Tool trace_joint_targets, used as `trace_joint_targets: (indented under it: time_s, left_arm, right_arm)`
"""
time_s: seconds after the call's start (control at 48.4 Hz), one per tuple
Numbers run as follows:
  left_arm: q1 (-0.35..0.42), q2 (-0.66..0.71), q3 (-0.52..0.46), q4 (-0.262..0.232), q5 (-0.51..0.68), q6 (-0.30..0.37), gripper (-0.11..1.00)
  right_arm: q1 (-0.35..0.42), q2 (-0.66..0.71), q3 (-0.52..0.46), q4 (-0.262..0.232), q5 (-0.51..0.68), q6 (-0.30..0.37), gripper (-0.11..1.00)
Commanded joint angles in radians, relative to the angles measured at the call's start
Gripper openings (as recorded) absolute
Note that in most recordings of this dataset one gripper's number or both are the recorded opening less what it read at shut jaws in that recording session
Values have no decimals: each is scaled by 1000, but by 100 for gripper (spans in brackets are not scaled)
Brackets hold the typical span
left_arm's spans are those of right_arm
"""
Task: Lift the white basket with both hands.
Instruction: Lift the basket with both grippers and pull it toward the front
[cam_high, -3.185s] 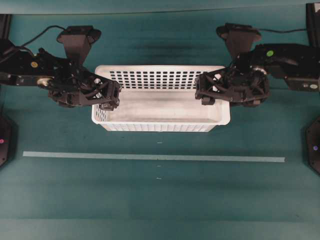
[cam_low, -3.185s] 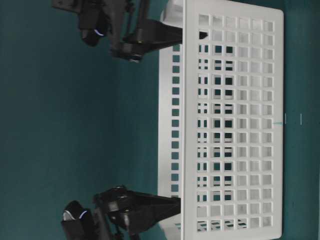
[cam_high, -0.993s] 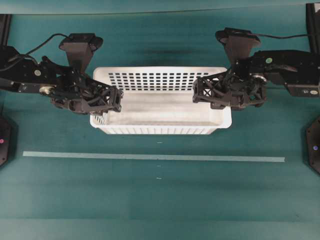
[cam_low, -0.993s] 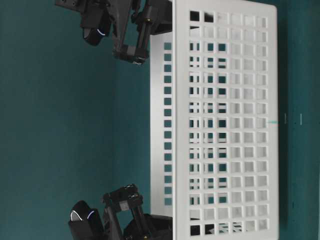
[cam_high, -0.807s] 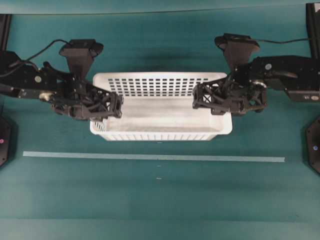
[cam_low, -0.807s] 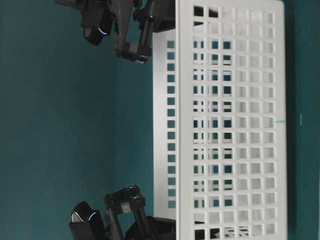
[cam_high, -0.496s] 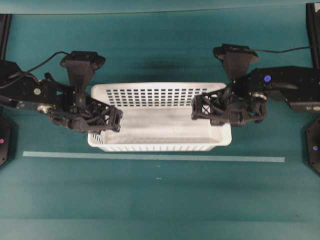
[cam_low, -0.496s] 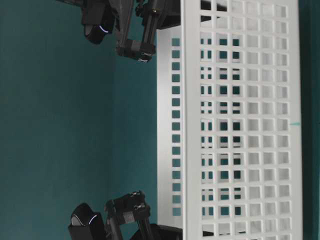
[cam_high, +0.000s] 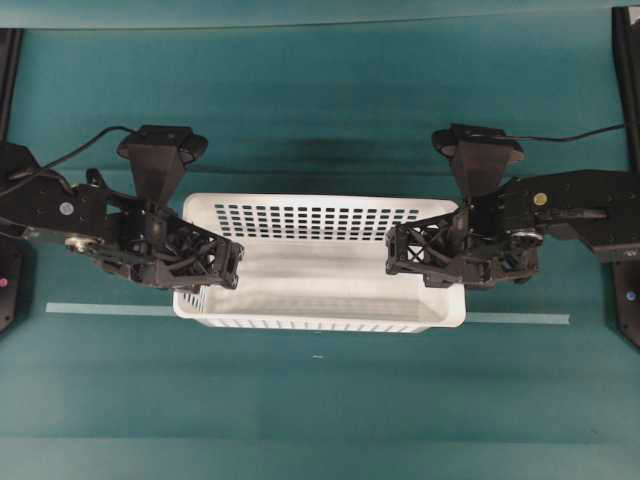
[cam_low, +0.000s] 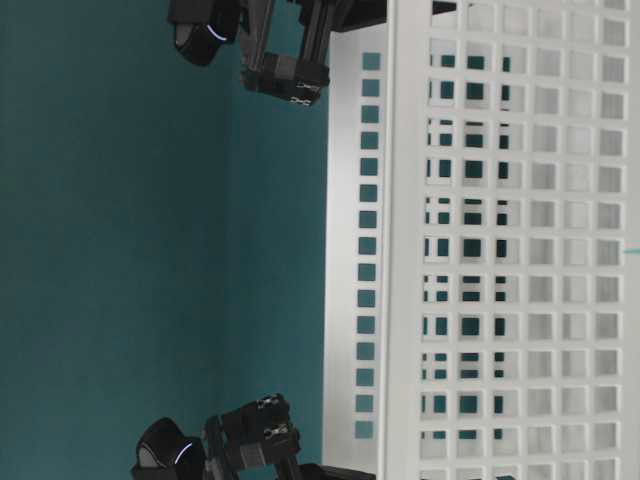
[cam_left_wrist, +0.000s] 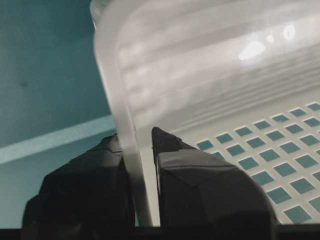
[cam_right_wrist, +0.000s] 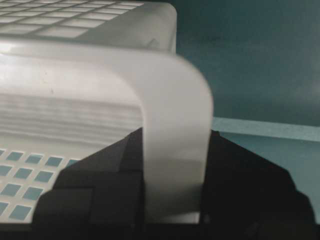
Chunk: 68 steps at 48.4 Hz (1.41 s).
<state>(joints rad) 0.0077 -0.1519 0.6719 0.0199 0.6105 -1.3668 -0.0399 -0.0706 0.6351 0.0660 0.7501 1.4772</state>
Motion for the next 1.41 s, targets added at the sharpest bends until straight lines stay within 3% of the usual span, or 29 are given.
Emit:
trace_joint_targets:
  time_s: [0.0, 0.745, 1.386]
  left_arm:
    - [-17, -12, -21, 12, -20, 6, 4]
    - [-80, 14, -40, 12, -18, -64, 4]
    - [-95, 23, -46, 12, -17, -69, 4]
  right_arm:
    - [28, 2, -5, -9, -12, -3, 15]
    - [84, 25, 8, -9, -25, 28, 15]
    - [107, 44, 11, -8, -43, 54, 15]
